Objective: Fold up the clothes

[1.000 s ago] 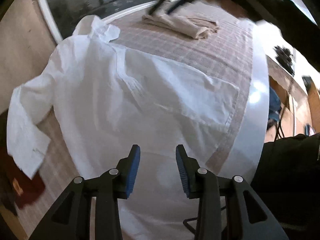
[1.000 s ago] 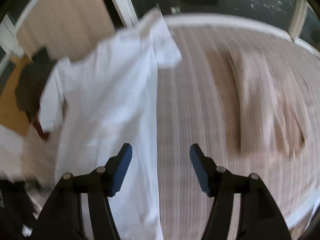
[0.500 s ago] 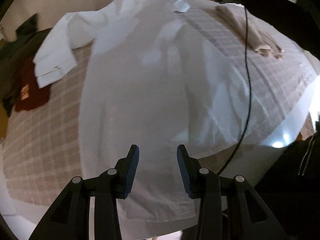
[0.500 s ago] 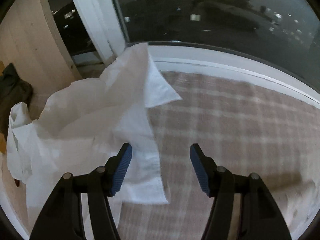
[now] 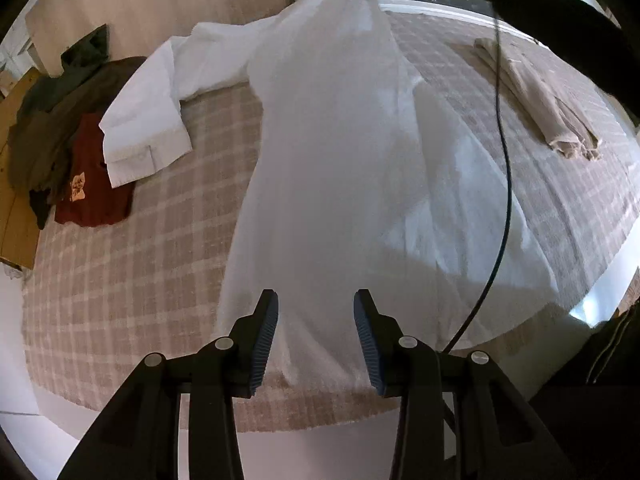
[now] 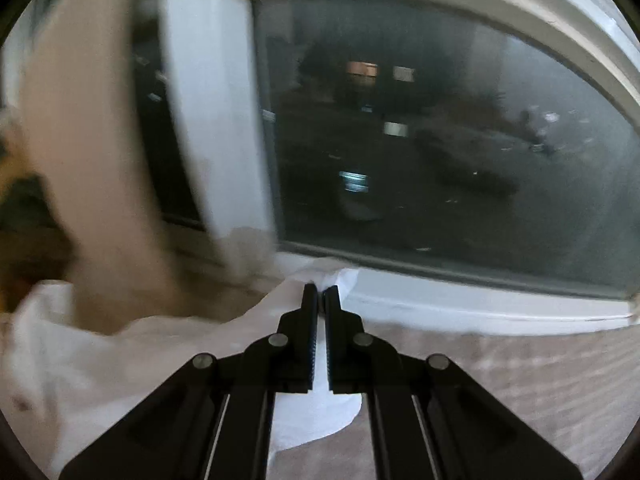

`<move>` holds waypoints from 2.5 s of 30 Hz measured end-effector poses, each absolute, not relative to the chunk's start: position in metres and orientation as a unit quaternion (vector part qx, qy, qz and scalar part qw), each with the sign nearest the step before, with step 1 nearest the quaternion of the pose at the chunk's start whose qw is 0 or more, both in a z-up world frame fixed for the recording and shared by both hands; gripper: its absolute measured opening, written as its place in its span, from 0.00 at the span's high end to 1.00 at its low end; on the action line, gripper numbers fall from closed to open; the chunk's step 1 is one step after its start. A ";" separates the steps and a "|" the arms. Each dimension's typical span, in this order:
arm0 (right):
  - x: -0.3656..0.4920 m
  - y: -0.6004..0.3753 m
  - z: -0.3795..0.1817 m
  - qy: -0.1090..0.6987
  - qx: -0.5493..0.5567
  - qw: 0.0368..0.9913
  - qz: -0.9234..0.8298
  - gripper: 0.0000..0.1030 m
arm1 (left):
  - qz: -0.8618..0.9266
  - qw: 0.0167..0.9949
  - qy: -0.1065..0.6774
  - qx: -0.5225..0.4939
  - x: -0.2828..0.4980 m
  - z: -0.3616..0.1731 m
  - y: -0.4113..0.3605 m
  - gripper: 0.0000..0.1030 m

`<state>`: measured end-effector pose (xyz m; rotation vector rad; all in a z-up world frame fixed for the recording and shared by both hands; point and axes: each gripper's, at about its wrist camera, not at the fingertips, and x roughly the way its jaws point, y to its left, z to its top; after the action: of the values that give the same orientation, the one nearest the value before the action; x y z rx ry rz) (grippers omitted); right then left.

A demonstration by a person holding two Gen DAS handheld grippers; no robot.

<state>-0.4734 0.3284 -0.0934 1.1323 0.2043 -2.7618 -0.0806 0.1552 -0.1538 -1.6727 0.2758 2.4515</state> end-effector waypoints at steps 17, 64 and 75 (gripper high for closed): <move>-0.291 0.336 -0.104 0.049 0.506 0.231 -0.829 0.54 | 0.815 0.203 0.157 -0.519 -0.005 -0.153 0.191 0.53; -0.413 0.310 -0.198 -0.041 0.575 0.149 -0.804 0.77 | 0.796 0.219 0.049 -0.563 -0.083 -0.135 0.264 0.90; -0.423 0.333 -0.162 -0.021 0.533 0.144 -0.833 0.96 | 0.789 0.241 0.031 -0.564 -0.084 -0.136 0.274 0.90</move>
<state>-0.4228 0.3331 -0.1622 1.5375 -0.0599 -2.4012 -0.0838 0.2741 -0.1358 -1.5414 0.0856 2.1590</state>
